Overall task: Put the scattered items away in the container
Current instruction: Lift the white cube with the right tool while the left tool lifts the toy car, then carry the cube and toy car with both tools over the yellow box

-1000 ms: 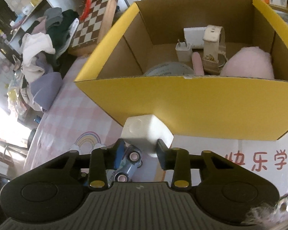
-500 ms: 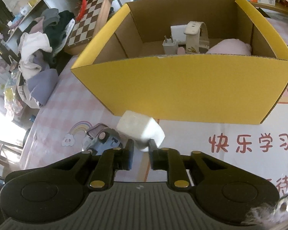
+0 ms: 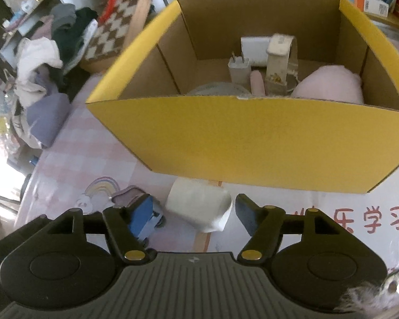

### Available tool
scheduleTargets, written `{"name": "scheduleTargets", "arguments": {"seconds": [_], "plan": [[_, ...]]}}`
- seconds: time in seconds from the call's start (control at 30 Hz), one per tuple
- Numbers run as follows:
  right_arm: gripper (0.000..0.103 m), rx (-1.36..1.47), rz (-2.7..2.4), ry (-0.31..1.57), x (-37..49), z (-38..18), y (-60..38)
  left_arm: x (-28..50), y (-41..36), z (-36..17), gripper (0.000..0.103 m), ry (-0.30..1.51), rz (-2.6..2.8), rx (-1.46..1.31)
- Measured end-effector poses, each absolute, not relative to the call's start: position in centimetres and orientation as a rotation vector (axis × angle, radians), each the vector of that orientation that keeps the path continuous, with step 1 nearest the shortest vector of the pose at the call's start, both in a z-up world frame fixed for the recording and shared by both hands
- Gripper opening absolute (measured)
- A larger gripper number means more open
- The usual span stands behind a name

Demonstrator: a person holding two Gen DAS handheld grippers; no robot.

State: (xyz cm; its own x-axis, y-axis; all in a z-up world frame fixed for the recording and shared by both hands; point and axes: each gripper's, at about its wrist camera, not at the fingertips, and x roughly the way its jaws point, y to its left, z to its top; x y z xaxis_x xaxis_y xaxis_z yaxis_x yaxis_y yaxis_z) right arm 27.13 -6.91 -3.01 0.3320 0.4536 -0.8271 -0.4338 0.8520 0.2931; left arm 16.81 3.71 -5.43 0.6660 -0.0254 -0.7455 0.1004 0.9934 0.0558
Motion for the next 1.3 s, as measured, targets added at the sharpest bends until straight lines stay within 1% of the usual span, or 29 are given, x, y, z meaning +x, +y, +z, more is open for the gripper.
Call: {"name": "scheduleTargets", "arguments": {"seconds": [0.07,0.13,0.17,0.2,0.23,0.27,0.37,0.57,0.97,1.13,1.3], "plan": [[0.052,0.013,0.566,1.112,27.6,-3.5,-6.8,17.1,3.6,-5.5,0.070,0.832,-0.069,0.098],[0.048,0.004,0.570,1.115,27.7,-3.8,-7.0,17.4,3.6,-5.7,0.069,0.835,-0.076,0.089],[0.044,0.002,0.576,1.111,27.7,-3.8,-7.1,17.6,3.7,-5.8,0.065,0.837,-0.077,0.085],[0.043,0.002,0.582,1.107,27.7,-3.7,-7.3,17.8,3.7,-5.8,0.063,0.838,-0.079,0.079],[0.041,0.006,0.588,1.106,27.7,-3.7,-7.5,17.9,3.8,-5.8,0.059,0.837,-0.084,0.070],[0.039,0.014,0.592,1.106,27.7,-3.7,-7.7,18.1,3.9,-5.8,0.053,0.836,-0.085,0.066],[0.037,0.016,0.582,1.093,27.5,-3.4,-8.6,18.6,3.8,-5.7,0.043,0.833,-0.099,0.068],[0.036,0.045,0.553,1.063,26.9,-2.8,-10.7,18.2,4.1,-5.4,0.042,0.832,-0.100,0.026],[0.035,0.031,0.551,1.016,23.8,-1.4,-12.9,15.0,3.7,-2.9,0.042,0.782,-0.149,-0.040],[0.035,0.037,0.552,1.008,22.0,-1.2,-13.5,13.4,3.4,-1.3,0.042,0.743,-0.175,-0.054],[0.035,0.028,0.553,0.952,19.9,0.0,-14.5,12.0,3.2,0.5,0.042,0.692,-0.205,-0.069]]}}
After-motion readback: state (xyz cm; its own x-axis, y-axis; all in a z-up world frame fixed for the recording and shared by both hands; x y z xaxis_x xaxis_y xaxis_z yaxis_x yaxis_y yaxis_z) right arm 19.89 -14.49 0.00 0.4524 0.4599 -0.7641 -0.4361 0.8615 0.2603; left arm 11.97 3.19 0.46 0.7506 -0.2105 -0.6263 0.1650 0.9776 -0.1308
